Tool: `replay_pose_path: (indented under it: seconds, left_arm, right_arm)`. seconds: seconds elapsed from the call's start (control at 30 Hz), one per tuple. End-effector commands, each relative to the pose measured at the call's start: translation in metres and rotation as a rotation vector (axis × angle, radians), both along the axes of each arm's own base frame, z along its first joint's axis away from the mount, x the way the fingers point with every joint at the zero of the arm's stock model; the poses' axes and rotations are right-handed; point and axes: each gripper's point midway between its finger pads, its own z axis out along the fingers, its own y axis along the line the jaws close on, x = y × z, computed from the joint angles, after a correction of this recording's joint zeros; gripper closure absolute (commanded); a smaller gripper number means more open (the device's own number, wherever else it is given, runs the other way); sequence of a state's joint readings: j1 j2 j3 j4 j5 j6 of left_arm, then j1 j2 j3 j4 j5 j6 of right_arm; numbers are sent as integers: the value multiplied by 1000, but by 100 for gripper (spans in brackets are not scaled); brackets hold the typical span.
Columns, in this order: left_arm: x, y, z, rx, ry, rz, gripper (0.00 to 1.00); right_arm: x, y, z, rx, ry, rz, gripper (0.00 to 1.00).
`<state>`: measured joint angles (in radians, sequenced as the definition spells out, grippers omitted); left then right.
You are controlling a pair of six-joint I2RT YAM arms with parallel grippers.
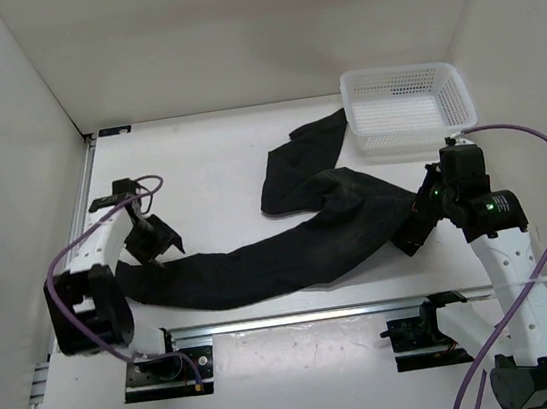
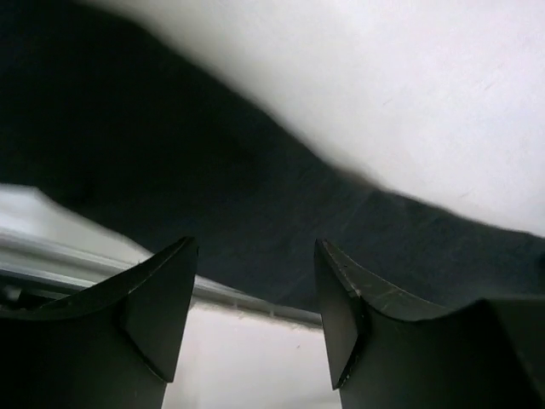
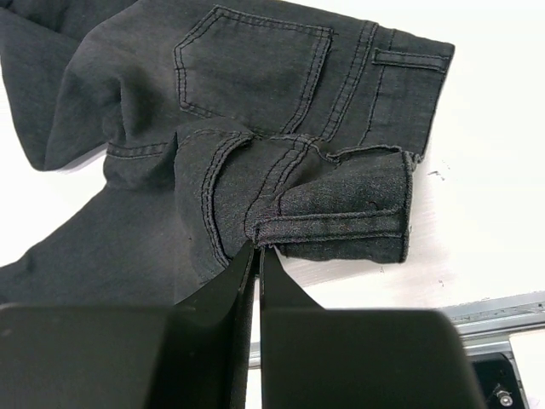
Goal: Fold and stack the trousers
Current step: Flatten the trousers out
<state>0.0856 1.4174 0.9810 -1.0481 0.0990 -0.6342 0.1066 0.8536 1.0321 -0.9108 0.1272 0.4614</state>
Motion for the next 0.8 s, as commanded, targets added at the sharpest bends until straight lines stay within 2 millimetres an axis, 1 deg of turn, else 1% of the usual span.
replay_pose_path:
  seconds: [0.0, 0.03, 0.07, 0.1, 0.13, 0.17, 0.2, 0.27, 0.3, 0.33, 0.4, 0.43, 0.5, 0.53, 0.57, 0.6, 0.63, 0.67, 0.7, 0.73, 0.77]
  left_arm:
    - [54, -14, 16, 11, -144, -54, 32]
    - [57, -14, 13, 22, -136, -61, 30]
    - [59, -14, 4, 21, -101, -62, 22]
    - [60, -17, 0, 29, -85, -75, 16]
    - [59, -18, -8, 38, -59, -85, 13]
    - [56, -18, -20, 37, -12, -86, 9]
    - [58, -21, -25, 21, -4, -88, 8]
    - [51, -31, -42, -18, 43, -94, 10]
    - [50, -35, -43, -44, 46, -85, 14]
    - [40, -40, -48, -57, 72, -96, 15]
    - [40, -46, -52, -87, 57, -91, 17]
    - [32, -47, -56, -97, 78, -91, 18]
    - [36, -49, -51, -96, 46, -102, 43]
    - [36, -51, -50, -105, 46, -103, 66]
    - [37, -53, -45, -114, 27, -105, 87]
    - [40, -53, -31, -114, -7, -107, 90]
    - [36, -53, -21, -116, -9, -98, 90]
    - [44, -48, -4, -67, -56, -91, 90]
    - [45, -44, 13, -30, -94, -94, 90]
    - [46, -39, 40, 8, -165, -83, 90]
    - [36, -28, 55, 78, -160, -76, 90]
  right_arm:
    - [10, 5, 24, 14, -94, 31, 100]
    - [10, 5, 24, 14, -94, 31, 100]
    - [9, 5, 21, 13, -85, 31, 100]
    - [9, 5, 21, 13, -85, 31, 100]
    - [8, 6, 17, 19, -73, 38, 100]
    - [8, 6, 16, 19, -73, 38, 100]
    - [8, 8, 17, 25, -73, 45, 100]
    - [8, 8, 17, 32, -72, 38, 100]
    - [8, 8, 17, 32, -72, 38, 100]
    - [8, 8, 17, 32, -72, 38, 100]
    - [8, 6, 17, 25, -73, 32, 100]
    - [8, 6, 17, 25, -73, 32, 100]
    - [11, 6, 16, 19, -72, 38, 100]
    - [11, 6, 16, 19, -72, 38, 100]
    - [13, 7, 17, 18, -70, 38, 100]
    - [13, 7, 17, 18, -70, 38, 100]
    - [14, 7, 21, 19, -79, 38, 100]
    - [15, 5, 25, 14, -91, 31, 100]
    - [15, 3, 25, 1, -91, 31, 100]
    - [16, 3, 28, 2, -101, 31, 100]
    - [16, 1, 28, -7, -101, 21, 100]
